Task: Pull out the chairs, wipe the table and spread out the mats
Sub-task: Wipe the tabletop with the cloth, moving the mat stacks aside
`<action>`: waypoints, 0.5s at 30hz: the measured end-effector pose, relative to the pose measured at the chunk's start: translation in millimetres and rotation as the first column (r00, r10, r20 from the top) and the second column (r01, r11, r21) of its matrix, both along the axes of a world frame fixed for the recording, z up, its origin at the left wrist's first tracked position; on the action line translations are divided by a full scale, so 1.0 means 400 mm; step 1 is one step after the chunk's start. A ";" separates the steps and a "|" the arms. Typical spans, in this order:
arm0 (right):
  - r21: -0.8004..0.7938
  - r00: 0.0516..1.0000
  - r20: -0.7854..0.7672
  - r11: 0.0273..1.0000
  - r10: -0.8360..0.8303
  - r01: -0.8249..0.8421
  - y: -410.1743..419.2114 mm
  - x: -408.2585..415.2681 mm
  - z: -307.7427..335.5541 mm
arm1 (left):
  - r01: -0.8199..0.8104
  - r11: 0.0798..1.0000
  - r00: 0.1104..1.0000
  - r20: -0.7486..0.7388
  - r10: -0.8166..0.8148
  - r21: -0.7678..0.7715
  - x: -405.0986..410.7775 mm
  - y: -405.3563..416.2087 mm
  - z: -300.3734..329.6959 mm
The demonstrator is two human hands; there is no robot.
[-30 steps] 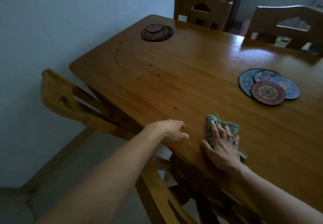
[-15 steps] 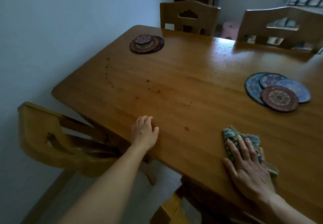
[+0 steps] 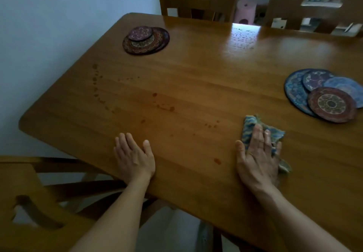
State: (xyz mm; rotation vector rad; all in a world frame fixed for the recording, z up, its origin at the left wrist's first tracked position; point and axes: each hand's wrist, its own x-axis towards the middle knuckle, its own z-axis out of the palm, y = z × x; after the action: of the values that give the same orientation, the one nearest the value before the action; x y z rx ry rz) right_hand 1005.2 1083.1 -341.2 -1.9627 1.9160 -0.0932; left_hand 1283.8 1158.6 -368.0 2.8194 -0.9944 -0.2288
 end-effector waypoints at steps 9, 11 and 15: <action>-0.048 0.791 -0.094 0.791 0.604 -0.610 0.184 -0.027 -0.039 | 0.029 0.998 1.000 0.012 -0.028 -0.056 0.007 0.002 -0.007; -0.033 0.877 -0.127 0.882 0.463 -0.471 0.160 -0.139 -0.027 | 0.027 0.998 0.999 0.027 -0.025 -0.059 0.006 0.001 -0.009; -0.002 0.992 -0.122 1.000 -0.021 0.021 0.051 -0.166 -0.016 | 0.017 0.998 0.999 0.047 -0.015 -0.058 0.005 -0.001 -0.015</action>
State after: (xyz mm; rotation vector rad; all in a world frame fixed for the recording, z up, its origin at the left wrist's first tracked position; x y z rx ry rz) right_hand 938.9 1103.6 -347.6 -1.9907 2.0138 0.0208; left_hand 1285.6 1158.2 -374.0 2.7769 -1.0164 -0.1336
